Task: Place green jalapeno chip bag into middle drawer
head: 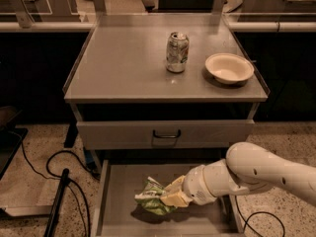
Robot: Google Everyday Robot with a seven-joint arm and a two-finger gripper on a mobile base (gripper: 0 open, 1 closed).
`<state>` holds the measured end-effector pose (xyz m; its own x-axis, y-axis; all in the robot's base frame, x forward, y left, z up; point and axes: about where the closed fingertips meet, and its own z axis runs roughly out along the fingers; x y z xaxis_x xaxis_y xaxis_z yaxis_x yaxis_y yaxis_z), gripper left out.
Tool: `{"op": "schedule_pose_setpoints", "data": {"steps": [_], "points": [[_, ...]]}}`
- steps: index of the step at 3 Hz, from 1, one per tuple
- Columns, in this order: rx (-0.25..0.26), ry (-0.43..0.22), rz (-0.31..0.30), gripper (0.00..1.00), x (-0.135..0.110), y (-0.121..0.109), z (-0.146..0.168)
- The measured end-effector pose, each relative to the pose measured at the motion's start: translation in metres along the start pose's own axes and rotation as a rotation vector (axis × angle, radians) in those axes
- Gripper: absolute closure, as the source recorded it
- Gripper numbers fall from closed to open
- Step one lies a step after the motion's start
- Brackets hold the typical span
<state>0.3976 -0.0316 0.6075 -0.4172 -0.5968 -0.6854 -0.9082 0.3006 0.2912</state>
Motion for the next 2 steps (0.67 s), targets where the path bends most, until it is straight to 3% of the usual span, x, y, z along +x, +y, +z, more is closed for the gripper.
{"op": "schedule_pose_setpoints", "data": {"steps": [2], "points": [[0.025,-0.066,0.013,1.00,0.027,-0.035,0.025]]}}
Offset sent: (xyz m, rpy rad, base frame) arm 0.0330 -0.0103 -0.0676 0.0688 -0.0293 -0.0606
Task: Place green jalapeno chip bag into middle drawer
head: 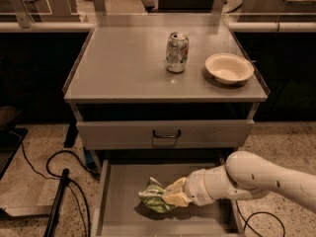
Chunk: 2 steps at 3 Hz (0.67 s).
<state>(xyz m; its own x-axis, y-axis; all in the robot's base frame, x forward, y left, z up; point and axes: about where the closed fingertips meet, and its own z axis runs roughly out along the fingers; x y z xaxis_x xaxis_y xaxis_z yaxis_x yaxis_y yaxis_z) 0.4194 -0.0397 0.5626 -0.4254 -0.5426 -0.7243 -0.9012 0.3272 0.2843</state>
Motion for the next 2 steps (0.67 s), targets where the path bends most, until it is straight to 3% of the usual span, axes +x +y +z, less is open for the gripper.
{"op": "schedule_pose_setpoints", "data": {"steps": [2], "points": [[-0.065,0.034,-0.013,1.00,0.009,-0.014,0.057]]}}
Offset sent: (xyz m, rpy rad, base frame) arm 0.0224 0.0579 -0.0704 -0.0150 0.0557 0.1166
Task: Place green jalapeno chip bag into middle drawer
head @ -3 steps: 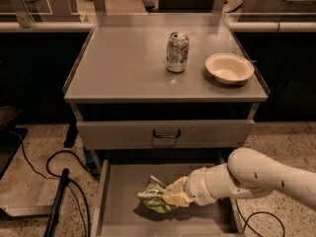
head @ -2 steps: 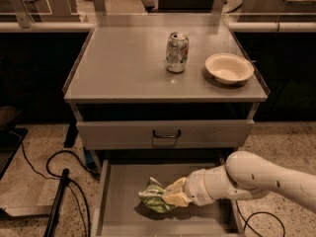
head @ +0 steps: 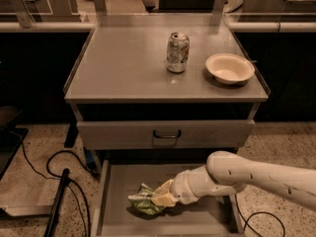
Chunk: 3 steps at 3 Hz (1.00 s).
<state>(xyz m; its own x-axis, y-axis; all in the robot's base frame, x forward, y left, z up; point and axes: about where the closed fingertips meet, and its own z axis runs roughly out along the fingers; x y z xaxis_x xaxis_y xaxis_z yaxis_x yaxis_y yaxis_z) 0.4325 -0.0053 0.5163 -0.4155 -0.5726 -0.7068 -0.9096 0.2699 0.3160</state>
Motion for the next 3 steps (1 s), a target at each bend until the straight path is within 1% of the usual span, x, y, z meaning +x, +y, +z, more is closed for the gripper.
{"op": "schedule_pose_setpoints", "data": {"steps": [1,2,3], "points": [[-0.037,0.028,-0.009,1.00,0.000,-0.004,0.027],[-0.059,0.042,-0.009,1.00,0.004,-0.005,0.043],[-0.069,0.052,-0.003,1.00,0.009,-0.005,0.053]]}}
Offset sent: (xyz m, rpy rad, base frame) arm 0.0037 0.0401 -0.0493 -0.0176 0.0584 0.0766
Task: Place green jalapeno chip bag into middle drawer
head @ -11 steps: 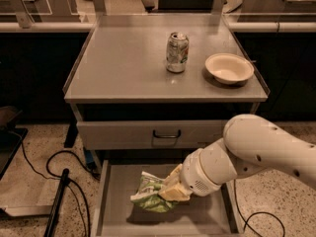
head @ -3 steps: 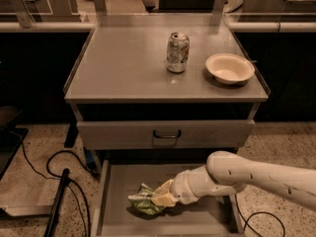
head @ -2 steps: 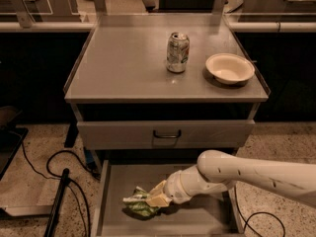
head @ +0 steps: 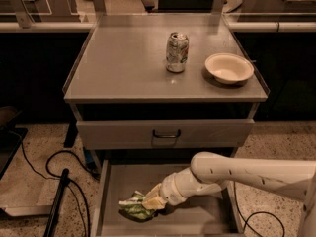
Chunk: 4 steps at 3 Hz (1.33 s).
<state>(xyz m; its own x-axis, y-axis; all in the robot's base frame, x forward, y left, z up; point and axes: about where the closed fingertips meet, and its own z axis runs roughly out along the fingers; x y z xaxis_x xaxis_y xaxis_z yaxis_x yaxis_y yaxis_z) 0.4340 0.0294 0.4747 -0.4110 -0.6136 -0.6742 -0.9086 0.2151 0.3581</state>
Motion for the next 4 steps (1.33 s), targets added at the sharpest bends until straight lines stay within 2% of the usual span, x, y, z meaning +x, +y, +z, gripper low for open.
{"op": "schedule_pose_setpoints", "data": {"steps": [2,3,4], "points": [[0.004,0.025,0.049,1.00,0.0201,-0.0092,0.0077],[0.004,0.026,0.050,0.82,0.0204,-0.0094,0.0077],[0.004,0.026,0.050,0.59,0.0204,-0.0093,0.0078]]}}
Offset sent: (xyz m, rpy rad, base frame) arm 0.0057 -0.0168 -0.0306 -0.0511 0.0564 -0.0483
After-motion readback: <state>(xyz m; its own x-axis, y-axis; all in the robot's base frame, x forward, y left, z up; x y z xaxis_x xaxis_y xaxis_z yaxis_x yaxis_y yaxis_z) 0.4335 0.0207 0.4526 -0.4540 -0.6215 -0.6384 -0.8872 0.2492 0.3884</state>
